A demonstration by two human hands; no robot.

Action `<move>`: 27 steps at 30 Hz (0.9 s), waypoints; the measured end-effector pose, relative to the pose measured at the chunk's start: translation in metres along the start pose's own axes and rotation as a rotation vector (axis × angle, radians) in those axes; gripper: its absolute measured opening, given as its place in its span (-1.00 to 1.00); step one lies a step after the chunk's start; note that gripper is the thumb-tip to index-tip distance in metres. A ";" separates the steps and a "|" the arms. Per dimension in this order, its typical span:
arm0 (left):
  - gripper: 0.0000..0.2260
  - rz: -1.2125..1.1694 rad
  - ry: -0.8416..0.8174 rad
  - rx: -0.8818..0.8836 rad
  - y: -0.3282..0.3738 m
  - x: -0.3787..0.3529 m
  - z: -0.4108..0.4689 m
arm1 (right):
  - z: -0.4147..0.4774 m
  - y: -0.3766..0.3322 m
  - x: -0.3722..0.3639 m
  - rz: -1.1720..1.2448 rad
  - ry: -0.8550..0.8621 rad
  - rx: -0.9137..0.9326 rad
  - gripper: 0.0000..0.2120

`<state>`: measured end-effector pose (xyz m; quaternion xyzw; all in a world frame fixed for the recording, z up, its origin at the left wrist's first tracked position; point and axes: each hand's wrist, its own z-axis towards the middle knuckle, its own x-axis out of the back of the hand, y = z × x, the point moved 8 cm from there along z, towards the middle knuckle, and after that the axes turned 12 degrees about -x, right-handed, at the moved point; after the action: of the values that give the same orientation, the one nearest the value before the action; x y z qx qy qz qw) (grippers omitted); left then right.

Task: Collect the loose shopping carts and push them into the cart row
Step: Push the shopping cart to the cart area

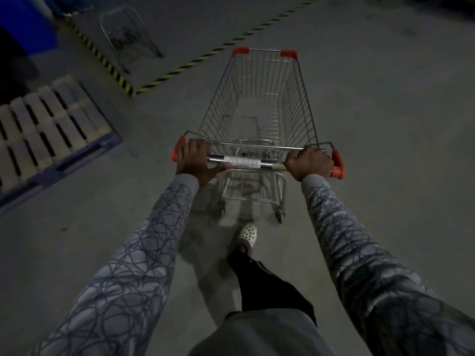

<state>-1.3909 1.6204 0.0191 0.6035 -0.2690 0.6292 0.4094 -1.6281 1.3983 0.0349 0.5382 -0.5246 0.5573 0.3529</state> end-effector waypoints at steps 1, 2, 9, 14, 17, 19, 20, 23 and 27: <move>-0.10 0.004 -0.031 0.034 -0.014 -0.006 0.027 | 0.024 -0.022 0.000 -0.005 0.006 0.009 -0.52; -0.13 -0.006 -0.066 0.071 -0.028 -0.011 0.054 | 0.046 -0.045 0.000 -0.014 0.003 0.019 -0.51; -0.05 -0.037 -0.254 0.228 -0.094 -0.021 0.223 | 0.195 -0.183 0.003 -0.073 -0.074 0.067 -0.49; -0.06 -0.043 -0.313 0.279 -0.158 -0.027 0.329 | 0.284 -0.279 -0.015 -0.105 -0.064 0.077 -0.44; 0.08 -0.003 -0.173 0.273 -0.200 -0.028 0.404 | 0.340 -0.342 -0.024 -0.094 -0.064 0.109 -0.47; 0.05 0.081 -0.023 0.231 -0.230 -0.031 0.462 | 0.382 -0.387 -0.026 -0.082 -0.070 0.129 -0.49; 0.00 0.107 0.007 0.222 -0.245 -0.035 0.489 | 0.405 -0.409 -0.028 -0.080 -0.073 0.141 -0.49; -0.10 0.097 -0.021 0.221 -0.286 -0.049 0.573 | 0.475 -0.474 -0.033 -0.085 -0.078 0.172 -0.48; -0.06 0.102 -0.018 0.220 -0.333 -0.050 0.682 | 0.563 -0.559 -0.044 -0.122 -0.136 0.225 -0.46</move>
<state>-0.7467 1.2167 0.0045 0.6359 -0.2323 0.6695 0.3056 -0.9559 0.9745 0.0334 0.6419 -0.4477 0.5522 0.2872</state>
